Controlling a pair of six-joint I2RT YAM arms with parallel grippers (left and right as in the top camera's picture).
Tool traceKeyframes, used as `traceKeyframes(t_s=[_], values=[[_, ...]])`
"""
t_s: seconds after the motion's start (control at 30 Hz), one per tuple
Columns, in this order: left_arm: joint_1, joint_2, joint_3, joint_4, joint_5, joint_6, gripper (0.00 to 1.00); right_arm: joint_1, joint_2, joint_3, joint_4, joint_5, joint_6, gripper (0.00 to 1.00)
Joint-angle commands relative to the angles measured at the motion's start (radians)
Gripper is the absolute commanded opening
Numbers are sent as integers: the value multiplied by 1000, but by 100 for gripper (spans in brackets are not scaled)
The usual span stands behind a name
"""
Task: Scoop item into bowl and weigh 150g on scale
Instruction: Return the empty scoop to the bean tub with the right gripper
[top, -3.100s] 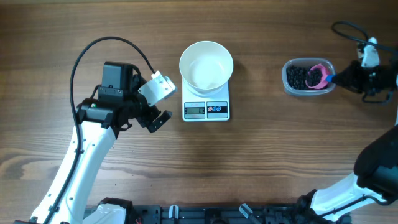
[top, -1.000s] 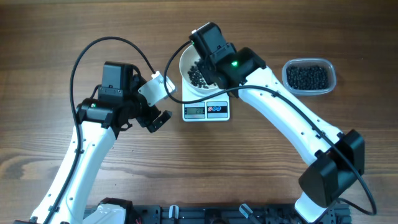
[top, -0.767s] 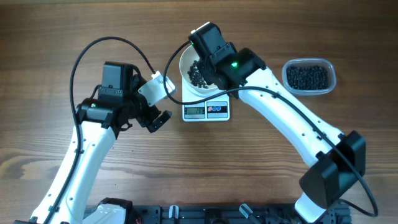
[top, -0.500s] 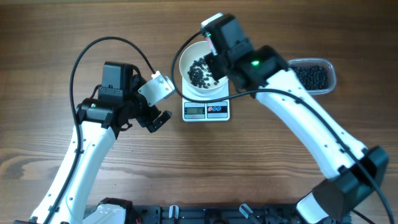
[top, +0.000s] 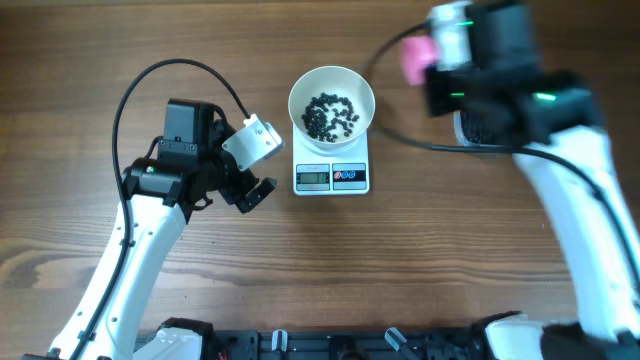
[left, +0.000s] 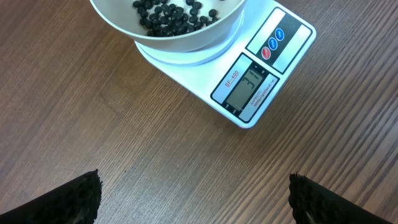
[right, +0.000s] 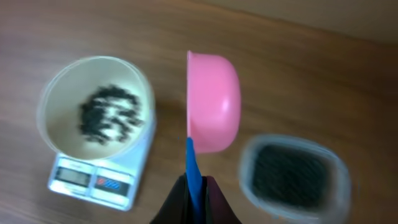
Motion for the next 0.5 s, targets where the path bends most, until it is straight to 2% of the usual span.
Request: traceKeyframes(t_s=[0.0, 0.17, 0.47], values=[[5, 1, -10, 0, 19, 19, 100, -157, -28, 19, -73, -20, -3, 4], [5, 1, -10, 0, 19, 19, 100, -307, 50, -36, -117, 53, -3, 4], [5, 1, -10, 0, 19, 19, 100, -318, 272, -75, -109, 174, -4, 4]])
